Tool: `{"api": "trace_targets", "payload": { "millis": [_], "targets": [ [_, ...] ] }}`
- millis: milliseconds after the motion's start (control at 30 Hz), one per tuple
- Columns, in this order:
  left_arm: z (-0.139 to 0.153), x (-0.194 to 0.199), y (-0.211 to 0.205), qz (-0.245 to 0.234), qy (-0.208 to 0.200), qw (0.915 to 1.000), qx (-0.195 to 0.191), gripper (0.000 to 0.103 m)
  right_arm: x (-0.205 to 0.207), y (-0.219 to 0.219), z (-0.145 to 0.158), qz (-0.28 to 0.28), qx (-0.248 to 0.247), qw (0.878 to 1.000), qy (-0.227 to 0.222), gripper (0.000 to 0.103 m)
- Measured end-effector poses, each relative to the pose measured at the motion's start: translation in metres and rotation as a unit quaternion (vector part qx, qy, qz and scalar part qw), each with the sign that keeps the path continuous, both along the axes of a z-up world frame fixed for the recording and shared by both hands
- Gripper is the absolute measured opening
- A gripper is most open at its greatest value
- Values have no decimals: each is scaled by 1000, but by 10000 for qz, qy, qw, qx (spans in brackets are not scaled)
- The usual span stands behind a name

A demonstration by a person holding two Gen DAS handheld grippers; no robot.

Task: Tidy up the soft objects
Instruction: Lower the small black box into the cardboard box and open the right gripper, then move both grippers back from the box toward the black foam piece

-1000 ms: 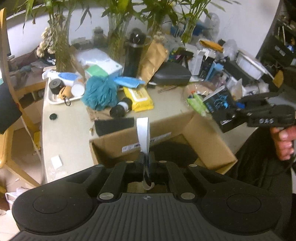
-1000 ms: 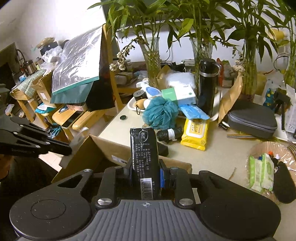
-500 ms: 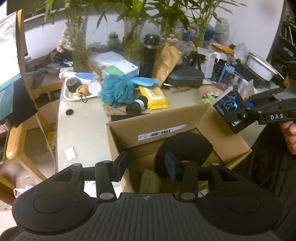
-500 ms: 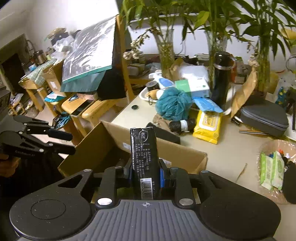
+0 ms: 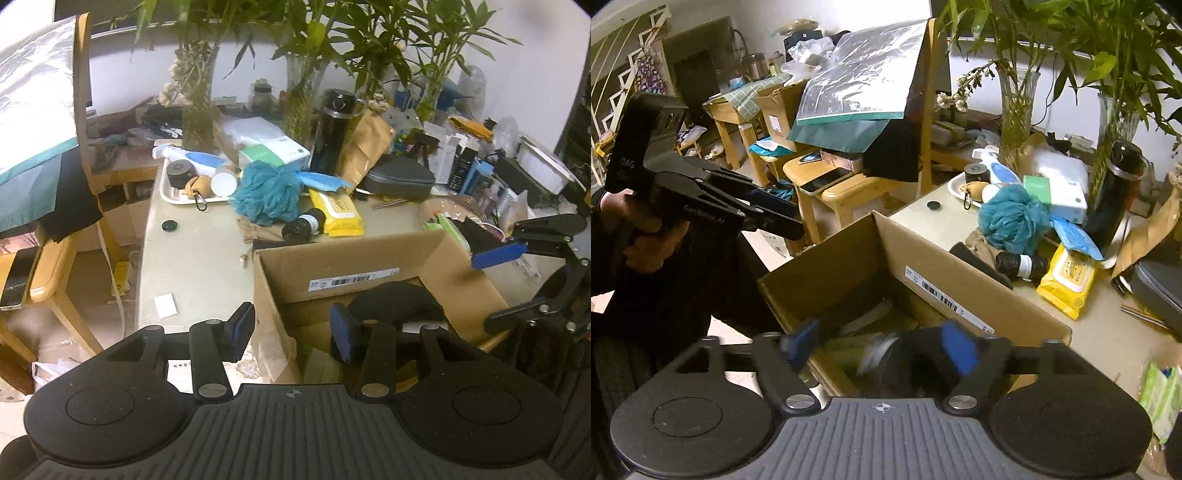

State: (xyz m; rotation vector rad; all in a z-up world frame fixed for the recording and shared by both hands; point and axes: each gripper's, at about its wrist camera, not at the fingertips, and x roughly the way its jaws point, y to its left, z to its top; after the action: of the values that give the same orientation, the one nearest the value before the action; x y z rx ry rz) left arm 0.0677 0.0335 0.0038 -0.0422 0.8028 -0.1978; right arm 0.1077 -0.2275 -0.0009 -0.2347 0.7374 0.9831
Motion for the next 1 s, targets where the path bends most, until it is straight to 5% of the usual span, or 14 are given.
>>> {"api": "trace_targets", "payload": {
  "millis": [333,1000],
  "targets": [
    [-5,4,1,71,81,9999,42,44,10,-7,-6,-669,-207,9975,-120,103],
    [-4,20,1,29,-18,10000,-18,44,34,-18,-13,-1548,-266,9876,-27,103]
  ]
}}
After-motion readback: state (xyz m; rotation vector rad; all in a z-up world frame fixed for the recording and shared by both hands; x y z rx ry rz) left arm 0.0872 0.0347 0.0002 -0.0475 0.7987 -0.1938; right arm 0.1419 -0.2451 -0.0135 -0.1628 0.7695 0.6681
